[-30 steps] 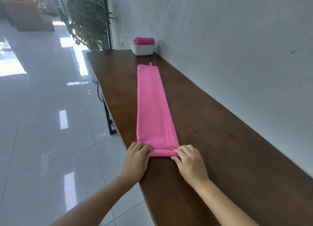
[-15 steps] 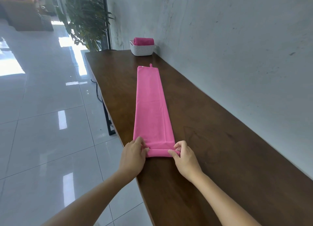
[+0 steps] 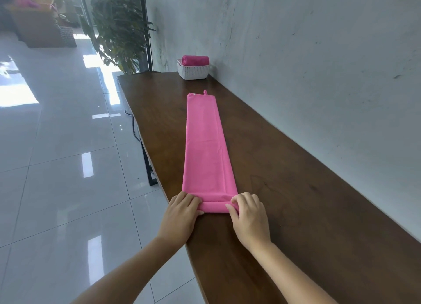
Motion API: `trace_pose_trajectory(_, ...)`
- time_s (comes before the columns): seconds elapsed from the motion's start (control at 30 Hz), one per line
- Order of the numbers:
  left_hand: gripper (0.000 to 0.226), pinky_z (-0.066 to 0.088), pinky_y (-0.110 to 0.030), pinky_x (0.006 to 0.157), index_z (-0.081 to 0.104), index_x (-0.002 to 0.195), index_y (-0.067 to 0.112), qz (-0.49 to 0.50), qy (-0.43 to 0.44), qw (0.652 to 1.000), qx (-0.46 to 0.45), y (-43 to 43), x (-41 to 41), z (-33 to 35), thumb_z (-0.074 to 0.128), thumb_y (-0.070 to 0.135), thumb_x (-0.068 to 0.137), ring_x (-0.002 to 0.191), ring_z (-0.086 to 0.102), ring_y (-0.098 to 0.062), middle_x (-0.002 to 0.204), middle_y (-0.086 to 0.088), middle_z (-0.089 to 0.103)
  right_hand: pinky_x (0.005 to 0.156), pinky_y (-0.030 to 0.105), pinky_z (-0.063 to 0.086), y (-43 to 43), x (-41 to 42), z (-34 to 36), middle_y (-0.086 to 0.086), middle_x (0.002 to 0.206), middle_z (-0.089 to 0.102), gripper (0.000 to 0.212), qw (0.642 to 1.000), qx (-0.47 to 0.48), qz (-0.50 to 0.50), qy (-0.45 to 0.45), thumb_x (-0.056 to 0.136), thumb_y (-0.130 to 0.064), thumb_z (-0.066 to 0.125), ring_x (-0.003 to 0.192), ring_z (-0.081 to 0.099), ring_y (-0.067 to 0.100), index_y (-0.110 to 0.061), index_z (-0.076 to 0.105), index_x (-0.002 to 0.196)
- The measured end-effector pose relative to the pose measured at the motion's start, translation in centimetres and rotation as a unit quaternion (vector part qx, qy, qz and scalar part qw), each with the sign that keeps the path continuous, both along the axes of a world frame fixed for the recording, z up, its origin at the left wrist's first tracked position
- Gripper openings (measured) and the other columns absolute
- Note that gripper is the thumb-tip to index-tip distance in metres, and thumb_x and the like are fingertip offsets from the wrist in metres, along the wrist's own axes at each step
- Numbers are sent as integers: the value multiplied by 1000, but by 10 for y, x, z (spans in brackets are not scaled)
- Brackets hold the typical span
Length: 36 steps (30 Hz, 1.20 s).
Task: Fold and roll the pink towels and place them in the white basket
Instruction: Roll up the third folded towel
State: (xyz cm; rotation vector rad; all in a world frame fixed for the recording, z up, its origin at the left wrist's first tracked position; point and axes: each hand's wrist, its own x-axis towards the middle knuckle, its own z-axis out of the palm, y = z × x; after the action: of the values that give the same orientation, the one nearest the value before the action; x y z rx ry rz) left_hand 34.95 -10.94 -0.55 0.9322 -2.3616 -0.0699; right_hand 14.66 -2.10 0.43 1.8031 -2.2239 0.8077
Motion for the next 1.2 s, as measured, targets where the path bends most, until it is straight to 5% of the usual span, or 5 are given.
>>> trace_pose_trajectory(0.4, 6, 37, -19, 70, 54, 103, 30, 46, -14, 961, 271, -18, -4, 32, 57, 35, 101, 93, 53, -9, 102, 11, 64, 98, 22, 42, -2, -11, 14, -15, 121, 52, 28, 987, 131, 42, -79, 99, -45, 57, 114, 47, 7, -29, 56, 122)
trace_pose_trajectory(0.57, 12, 44, -18, 65, 54, 103, 30, 63, -23, 943, 325, -13, 3, 38, 60, 39, 99, 85, 59, -6, 95, 13, 65, 77, 14, 43, 6, -8, 21, -18, 110, 50, 60, 971, 187, 40, -140, 82, -76, 23, 103, 50, 4, -33, 52, 112)
trace_pose_trajectory(0.73, 20, 45, -17, 69, 55, 104, 28, 76, 27, 958, 274, -2, 8, 36, 65, 42, 95, 87, 57, -6, 104, 16, 55, 69, 14, 44, 4, -6, 22, -11, 106, 55, 27, 959, 193, 26, -207, 98, -56, 47, 96, 55, 6, -30, 47, 106)
trace_pose_trajectory(0.93, 8, 54, -32, 77, 65, 92, 21, 44, 44, 997, 51, 4, 3, 19, 66, 28, 96, 91, 51, -16, 97, 7, 63, 58, 17, 40, -12, -8, 35, -8, 96, 60, 31, 933, 222, -26, -283, 98, -53, 54, 83, 58, 4, -23, 50, 102)
trace_pose_trajectory(1.2, 35, 52, -32, 84, 65, 104, 20, 15, -17, 998, 57, -11, 6, 13, 53, 52, 95, 94, 56, -17, 103, 5, 64, 63, 17, 37, -27, -2, 25, -4, 106, 50, 31, 960, 159, -86, -212, 99, -52, 51, 93, 52, 12, -21, 51, 99)
